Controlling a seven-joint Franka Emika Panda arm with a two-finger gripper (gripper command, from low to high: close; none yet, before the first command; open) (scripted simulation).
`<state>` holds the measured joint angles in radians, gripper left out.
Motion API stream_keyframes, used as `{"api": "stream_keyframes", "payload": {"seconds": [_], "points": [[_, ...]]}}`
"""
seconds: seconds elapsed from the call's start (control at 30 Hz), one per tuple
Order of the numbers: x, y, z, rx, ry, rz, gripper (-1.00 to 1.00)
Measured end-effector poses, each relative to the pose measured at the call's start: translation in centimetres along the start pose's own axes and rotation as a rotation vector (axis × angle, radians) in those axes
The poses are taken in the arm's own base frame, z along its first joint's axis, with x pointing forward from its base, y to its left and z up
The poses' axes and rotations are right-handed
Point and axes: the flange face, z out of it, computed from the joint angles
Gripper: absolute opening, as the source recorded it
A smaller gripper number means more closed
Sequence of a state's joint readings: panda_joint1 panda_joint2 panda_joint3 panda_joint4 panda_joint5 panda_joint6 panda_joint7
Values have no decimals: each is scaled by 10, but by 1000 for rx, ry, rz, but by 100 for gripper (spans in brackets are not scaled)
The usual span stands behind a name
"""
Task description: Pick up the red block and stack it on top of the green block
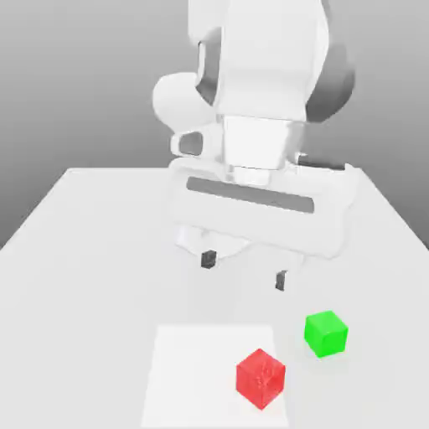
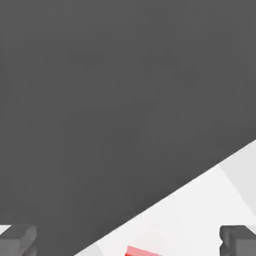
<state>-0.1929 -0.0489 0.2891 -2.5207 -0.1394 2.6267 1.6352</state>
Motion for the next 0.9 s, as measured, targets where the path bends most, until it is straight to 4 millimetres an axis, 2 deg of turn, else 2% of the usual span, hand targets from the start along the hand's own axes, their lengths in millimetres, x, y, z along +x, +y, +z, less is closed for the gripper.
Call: {"api": "stream_keyframes", "payload": {"seconds": [0.17, 0.33, 0.37, 0.6, 0.77, 0.83, 0.9], "points": [[-27, 35, 81, -135, -67, 140, 0], [-35, 48, 141, -157, -79, 167, 0], [-36, 50, 151, -158, -79, 167, -100], [-37, 51, 152, -157, -79, 167, -100], [-32, 43, 102, -157, -78, 168, -100], [-55, 50, 82, -158, -80, 181, -100], [-99, 67, 64, -159, -83, 171, -100]]}}
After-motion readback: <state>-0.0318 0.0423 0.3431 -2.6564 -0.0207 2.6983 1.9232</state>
